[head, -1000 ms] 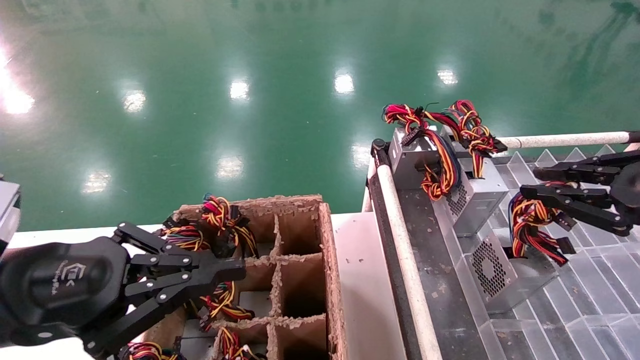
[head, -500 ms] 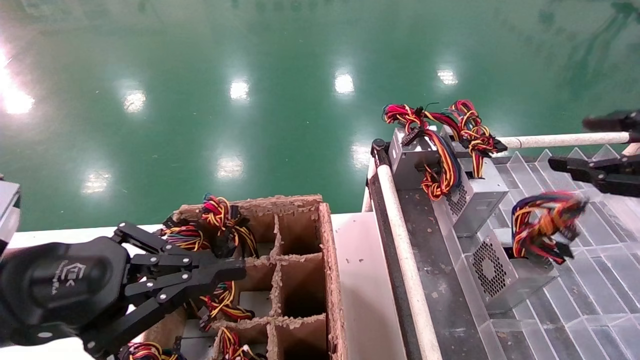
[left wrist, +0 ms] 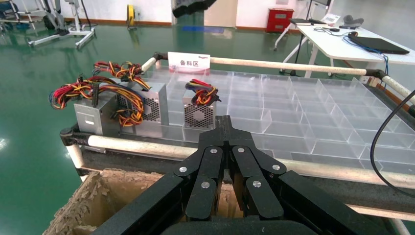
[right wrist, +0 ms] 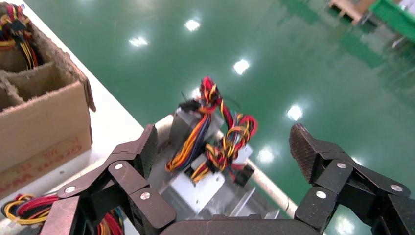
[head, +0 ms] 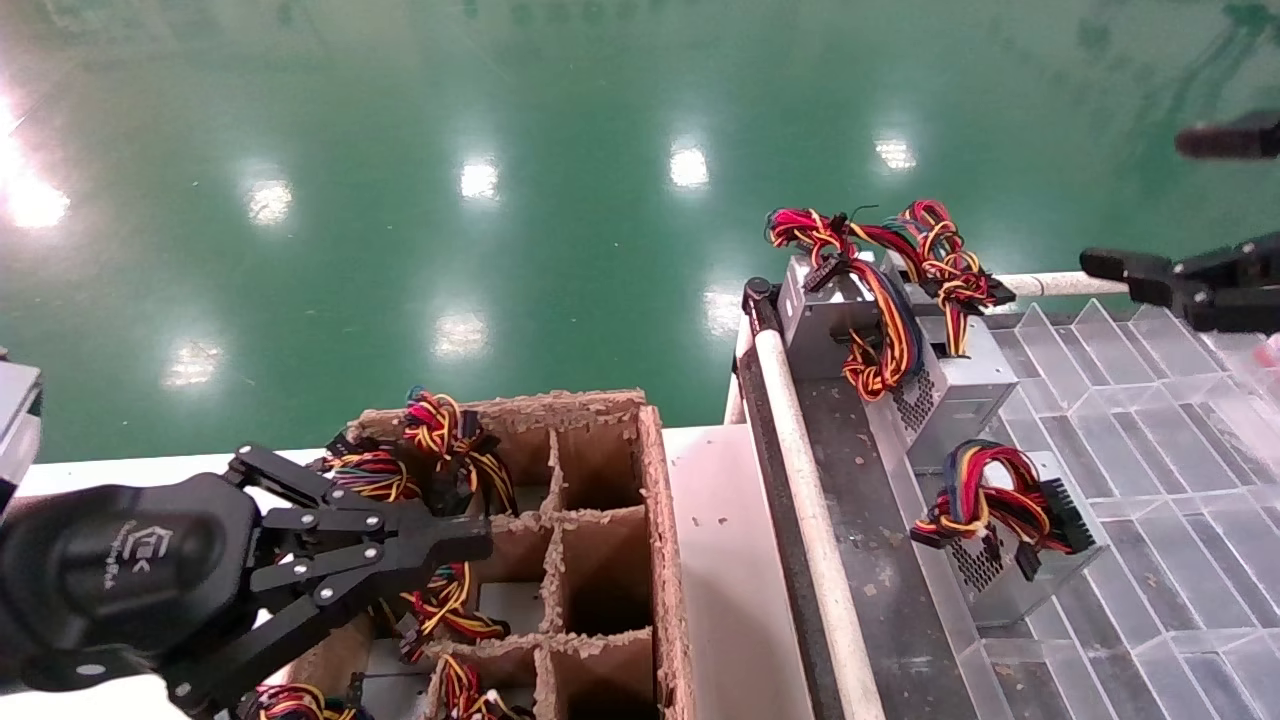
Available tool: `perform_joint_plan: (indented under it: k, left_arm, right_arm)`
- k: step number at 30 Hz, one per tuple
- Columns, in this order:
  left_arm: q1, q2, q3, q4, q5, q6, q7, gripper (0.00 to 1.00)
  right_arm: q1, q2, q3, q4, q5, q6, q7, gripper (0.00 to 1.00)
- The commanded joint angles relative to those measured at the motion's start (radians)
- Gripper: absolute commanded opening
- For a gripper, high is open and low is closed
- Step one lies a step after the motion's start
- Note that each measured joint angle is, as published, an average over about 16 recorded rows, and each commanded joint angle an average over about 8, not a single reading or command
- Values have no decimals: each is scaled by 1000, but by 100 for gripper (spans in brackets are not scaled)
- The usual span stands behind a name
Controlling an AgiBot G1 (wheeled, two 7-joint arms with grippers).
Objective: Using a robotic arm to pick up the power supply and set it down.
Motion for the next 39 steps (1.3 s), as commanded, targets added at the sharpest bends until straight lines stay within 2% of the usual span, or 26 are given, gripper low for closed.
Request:
perform_joint_plan:
  k: [1,12,13,20,21,39]
  left_arm:
    - [0,0,0,0,0,0,0,0]
    - [0,0,0,0,0,0,0,0]
    - [0,0,0,0,0,0,0,5]
    - [0,0,0,0,0,0,0,92]
    - [0,0,0,0,0,0,0,100]
    - [0,0,0,0,0,0,0,100]
  right_arm:
    - [1,0,2,0,18,3,-22,100]
    - [-106,-55,99,-10,62,-51,-62,100]
    - [-119,-62,111,-11,66,-59,-65,100]
    - [-213,-110,193,-20,94,-113,-88,100]
    - [-227,-117,205,-21,99,-121,-91,100]
    - [-469,-242,418,-43,172,-260,-151,100]
